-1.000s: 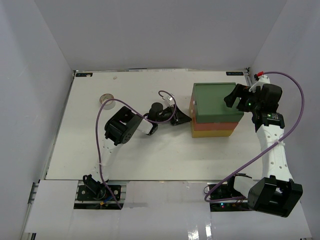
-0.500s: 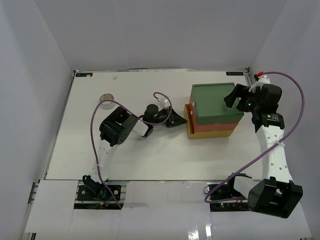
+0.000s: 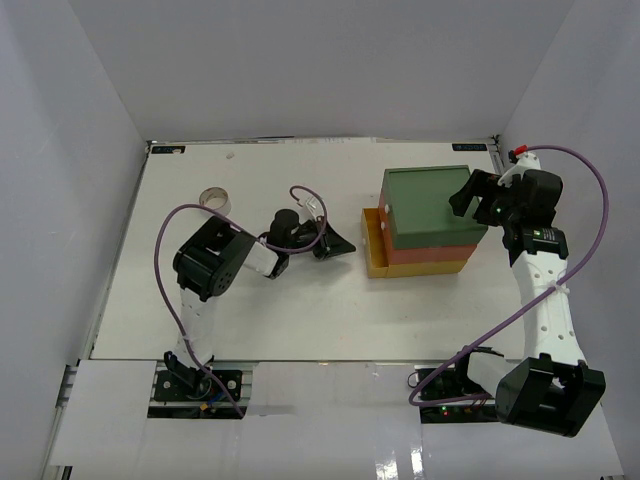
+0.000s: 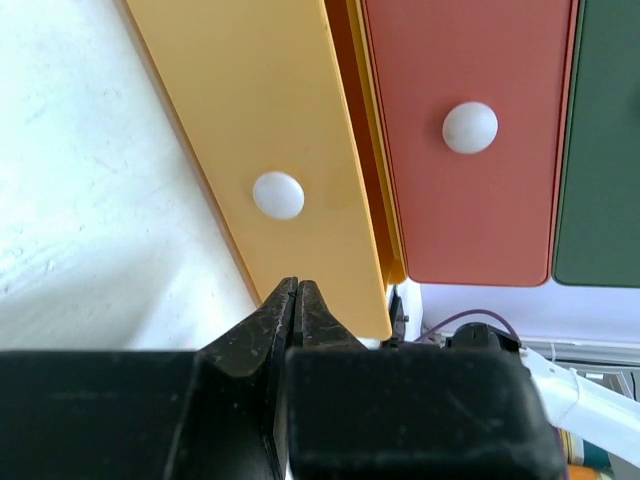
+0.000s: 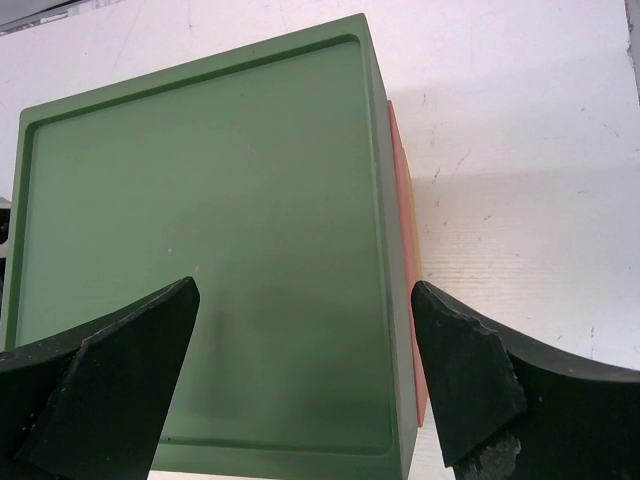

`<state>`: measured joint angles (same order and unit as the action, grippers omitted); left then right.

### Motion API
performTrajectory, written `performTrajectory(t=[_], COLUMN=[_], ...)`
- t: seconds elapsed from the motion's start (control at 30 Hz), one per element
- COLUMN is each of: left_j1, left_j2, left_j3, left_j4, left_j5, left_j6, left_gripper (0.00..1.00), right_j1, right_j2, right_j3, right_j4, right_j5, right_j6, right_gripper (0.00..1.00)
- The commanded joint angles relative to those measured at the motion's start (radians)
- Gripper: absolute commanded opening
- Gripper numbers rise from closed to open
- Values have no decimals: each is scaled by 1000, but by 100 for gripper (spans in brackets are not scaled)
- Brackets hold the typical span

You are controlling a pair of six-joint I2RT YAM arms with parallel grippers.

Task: Sort the stationery into containers
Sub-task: Open the drawer in the storage box.

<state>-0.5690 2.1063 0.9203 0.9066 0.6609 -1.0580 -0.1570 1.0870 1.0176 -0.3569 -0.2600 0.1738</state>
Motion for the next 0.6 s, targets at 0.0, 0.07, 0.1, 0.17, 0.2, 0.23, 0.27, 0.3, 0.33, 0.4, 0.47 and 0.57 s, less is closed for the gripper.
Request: performTrajectory(t=[0.0, 0.07, 0.1, 0.17, 0.2, 0.23, 0.27, 0.3, 0.33, 0.4, 0.47, 0.57], left_j1=[15, 15, 15, 15, 12, 9, -2, -8, -18, -49, -74, -94], left_j2=[-78, -85, -86, -89, -101, -112, -126, -155, -169, -193, -219, -238], left_j3=[-29, -31, -26, -6, 2, 11, 37, 55, 78, 152, 186, 225], left_j4=[-15, -14, -17, -34, -46, -105, -150, -203, -322, -452, -572, -667], left_j5=[14, 19, 22, 26, 14, -3, -23, -73, -104, -183, -289, -395], left_j6=[30, 29, 27, 18, 20, 27, 65, 94, 125, 216, 248, 265], left_gripper=[12, 17, 24, 41, 45, 54, 59, 62, 69, 75, 77, 77], right_j1=[-1, 1, 1, 1, 1, 1, 1, 1, 1, 1, 1, 1], right_j2=[-24, -25, -25, -30, -33, -33, -38, -38, -41, -41, -44, -45], right_j3=[3, 1, -1, -1, -2, -2, -4, -4, -4, -5, -5, -4], right_j4=[26, 26, 26, 27, 26, 27, 27, 27, 26, 26, 26, 27], right_j5=[8, 7, 2, 1, 1, 2, 4, 5, 5, 4, 4, 1], right_j6=[1, 3, 3, 4, 3, 3, 3, 4, 3, 3, 3, 3], right_gripper=[93, 93, 93, 93, 93, 93, 93, 93, 93, 93, 93, 93])
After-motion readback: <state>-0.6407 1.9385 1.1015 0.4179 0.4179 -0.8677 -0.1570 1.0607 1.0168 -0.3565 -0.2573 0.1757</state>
